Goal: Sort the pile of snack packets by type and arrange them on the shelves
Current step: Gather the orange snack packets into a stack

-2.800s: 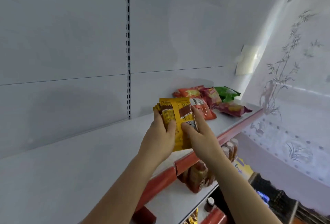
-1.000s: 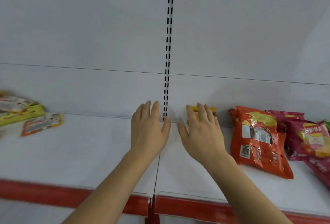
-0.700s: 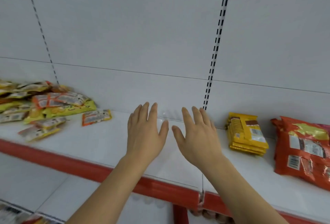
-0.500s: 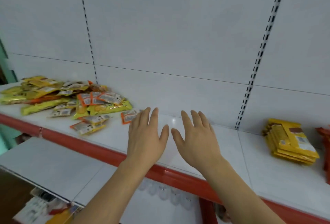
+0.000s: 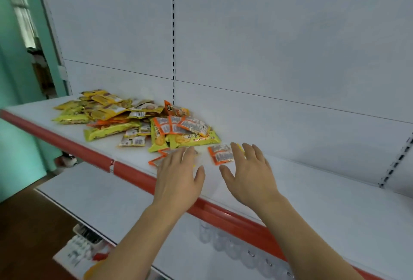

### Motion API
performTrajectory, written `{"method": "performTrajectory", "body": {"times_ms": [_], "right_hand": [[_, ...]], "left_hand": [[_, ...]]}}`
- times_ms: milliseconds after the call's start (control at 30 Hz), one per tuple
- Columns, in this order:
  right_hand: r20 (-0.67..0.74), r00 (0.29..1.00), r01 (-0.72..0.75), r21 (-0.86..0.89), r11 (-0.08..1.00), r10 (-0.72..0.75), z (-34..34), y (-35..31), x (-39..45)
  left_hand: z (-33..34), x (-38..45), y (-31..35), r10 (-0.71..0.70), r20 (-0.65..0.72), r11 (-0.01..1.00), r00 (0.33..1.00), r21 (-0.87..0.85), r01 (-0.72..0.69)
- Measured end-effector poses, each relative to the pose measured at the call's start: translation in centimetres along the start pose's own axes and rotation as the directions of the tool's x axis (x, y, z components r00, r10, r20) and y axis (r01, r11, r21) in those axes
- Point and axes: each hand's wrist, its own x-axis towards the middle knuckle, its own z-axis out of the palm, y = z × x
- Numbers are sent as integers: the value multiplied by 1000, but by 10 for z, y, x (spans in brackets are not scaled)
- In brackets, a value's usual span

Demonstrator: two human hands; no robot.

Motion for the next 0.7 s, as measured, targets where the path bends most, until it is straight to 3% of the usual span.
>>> {"method": "performTrajectory", "body": {"times_ms": [233, 467, 600, 700], "right_hand": [[145, 986, -83, -9, 997, 83, 21, 15, 69], [329, 935, -111, -80, 991, 131, 50, 13, 103], [207, 973, -78, -121, 990, 102, 50, 16, 108], [30, 995, -95, -65, 993, 97, 50, 22, 104]], "left_hand": [[16, 62, -16, 84, 125, 994, 989, 61, -92], [39, 103, -23, 192, 318, 972, 929, 72, -225], [41, 118, -29, 254, 348, 962, 902, 6, -273], [37, 126, -31, 262, 283, 960, 923, -177, -218]]}}
